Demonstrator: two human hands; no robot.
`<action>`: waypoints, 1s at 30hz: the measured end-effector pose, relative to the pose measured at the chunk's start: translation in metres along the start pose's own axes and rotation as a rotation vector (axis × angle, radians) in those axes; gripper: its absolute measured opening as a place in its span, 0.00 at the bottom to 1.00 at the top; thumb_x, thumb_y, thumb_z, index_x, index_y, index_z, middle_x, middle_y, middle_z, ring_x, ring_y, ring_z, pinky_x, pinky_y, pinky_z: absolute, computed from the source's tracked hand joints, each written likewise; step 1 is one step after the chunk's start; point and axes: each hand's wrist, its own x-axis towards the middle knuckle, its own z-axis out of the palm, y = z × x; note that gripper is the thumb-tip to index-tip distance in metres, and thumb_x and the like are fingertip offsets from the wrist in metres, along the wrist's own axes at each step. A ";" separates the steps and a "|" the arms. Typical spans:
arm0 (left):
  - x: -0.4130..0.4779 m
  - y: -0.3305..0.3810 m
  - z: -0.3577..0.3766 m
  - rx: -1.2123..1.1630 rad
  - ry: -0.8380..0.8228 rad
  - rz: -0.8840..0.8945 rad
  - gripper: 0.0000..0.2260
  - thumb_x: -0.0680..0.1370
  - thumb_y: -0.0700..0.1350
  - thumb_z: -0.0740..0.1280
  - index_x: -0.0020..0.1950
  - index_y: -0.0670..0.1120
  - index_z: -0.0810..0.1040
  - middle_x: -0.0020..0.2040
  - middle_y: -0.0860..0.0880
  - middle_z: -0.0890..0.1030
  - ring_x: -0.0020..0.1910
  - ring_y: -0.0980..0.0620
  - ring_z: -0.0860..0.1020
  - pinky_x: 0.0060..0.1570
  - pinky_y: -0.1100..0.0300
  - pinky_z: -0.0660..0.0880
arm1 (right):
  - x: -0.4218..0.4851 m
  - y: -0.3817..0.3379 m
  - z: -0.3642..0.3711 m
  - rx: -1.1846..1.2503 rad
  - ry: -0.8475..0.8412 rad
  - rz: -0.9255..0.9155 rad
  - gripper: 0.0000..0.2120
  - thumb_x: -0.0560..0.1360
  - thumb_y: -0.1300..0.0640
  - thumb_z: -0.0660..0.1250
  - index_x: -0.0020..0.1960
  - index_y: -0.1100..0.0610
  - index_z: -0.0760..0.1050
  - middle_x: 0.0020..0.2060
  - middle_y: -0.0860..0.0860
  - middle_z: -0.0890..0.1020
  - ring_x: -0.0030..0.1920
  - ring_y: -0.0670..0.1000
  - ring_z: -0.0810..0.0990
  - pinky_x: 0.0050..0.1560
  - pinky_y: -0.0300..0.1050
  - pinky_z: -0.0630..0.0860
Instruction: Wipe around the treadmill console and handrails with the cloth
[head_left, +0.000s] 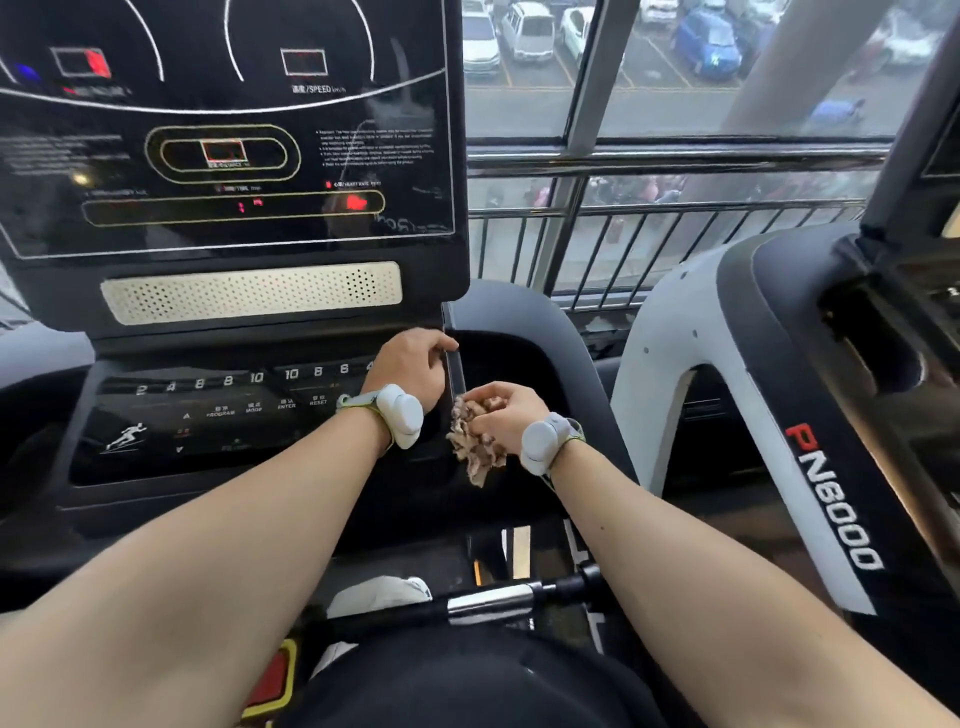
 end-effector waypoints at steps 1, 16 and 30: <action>-0.008 0.002 -0.003 0.002 0.000 0.002 0.14 0.76 0.36 0.66 0.57 0.48 0.84 0.53 0.50 0.84 0.53 0.52 0.81 0.58 0.58 0.77 | -0.007 0.004 0.003 -0.003 0.014 -0.002 0.16 0.68 0.63 0.75 0.51 0.47 0.85 0.41 0.47 0.85 0.43 0.48 0.86 0.40 0.42 0.84; -0.114 0.011 0.006 0.153 -0.233 -0.075 0.15 0.72 0.43 0.72 0.59 0.49 0.80 0.51 0.48 0.76 0.50 0.49 0.77 0.52 0.56 0.77 | -0.067 0.043 0.029 0.417 0.033 -0.005 0.21 0.76 0.69 0.69 0.66 0.60 0.67 0.52 0.58 0.83 0.47 0.55 0.86 0.51 0.62 0.85; -0.164 0.009 0.011 -0.151 0.019 -0.651 0.09 0.72 0.54 0.69 0.50 0.54 0.77 0.40 0.56 0.81 0.40 0.52 0.81 0.41 0.57 0.80 | -0.075 0.043 0.056 0.522 -0.047 0.085 0.16 0.77 0.55 0.74 0.61 0.56 0.74 0.44 0.58 0.84 0.34 0.53 0.86 0.43 0.52 0.86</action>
